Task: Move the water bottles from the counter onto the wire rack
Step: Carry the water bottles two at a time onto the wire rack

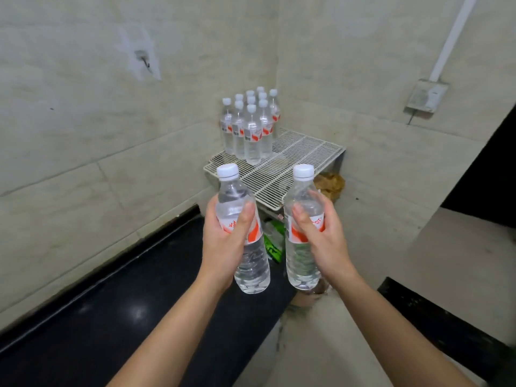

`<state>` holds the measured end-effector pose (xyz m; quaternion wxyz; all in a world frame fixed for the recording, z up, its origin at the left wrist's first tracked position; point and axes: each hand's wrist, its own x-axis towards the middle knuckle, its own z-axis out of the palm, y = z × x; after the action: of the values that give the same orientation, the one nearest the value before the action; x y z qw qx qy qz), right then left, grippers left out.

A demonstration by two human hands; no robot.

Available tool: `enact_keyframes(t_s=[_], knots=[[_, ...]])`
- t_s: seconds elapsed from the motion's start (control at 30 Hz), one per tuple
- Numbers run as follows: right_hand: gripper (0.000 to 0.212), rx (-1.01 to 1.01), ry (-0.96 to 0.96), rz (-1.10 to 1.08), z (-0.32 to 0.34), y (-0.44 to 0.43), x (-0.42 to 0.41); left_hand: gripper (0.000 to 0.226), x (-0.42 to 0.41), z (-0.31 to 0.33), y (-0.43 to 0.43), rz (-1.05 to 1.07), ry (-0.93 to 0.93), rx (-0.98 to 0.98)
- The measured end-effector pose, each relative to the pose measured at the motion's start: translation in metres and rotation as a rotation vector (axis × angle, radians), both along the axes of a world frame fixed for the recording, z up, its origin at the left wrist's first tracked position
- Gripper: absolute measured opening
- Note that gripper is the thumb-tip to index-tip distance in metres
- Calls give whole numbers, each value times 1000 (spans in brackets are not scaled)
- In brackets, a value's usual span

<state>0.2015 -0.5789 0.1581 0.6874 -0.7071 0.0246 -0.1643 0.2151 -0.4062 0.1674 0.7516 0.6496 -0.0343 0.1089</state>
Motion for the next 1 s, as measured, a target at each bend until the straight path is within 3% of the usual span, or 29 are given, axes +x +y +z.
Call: enact_keyframes(t_s=[0.13,0.3,0.4,0.67,0.87,1.0], knots=[[65,-18,0,-51,14,-54,45,53,61,11,-57,-62,3,-23],[46,-36,22,-148,14,-125,87,54,114,12,-123,-150,44,8],[52,-7,20,-156,0,-167,120,43,144,4,-162,-155,48,6],[65,68,31,11,-19,-275,226,38,226,0,-266,-24,68,-1],[44,66,8,166,1,-327,304,45,280,10,-304,75,91,1],[47,84,-11,236,2,-334,363,54,319,13,-308,147,56,56]])
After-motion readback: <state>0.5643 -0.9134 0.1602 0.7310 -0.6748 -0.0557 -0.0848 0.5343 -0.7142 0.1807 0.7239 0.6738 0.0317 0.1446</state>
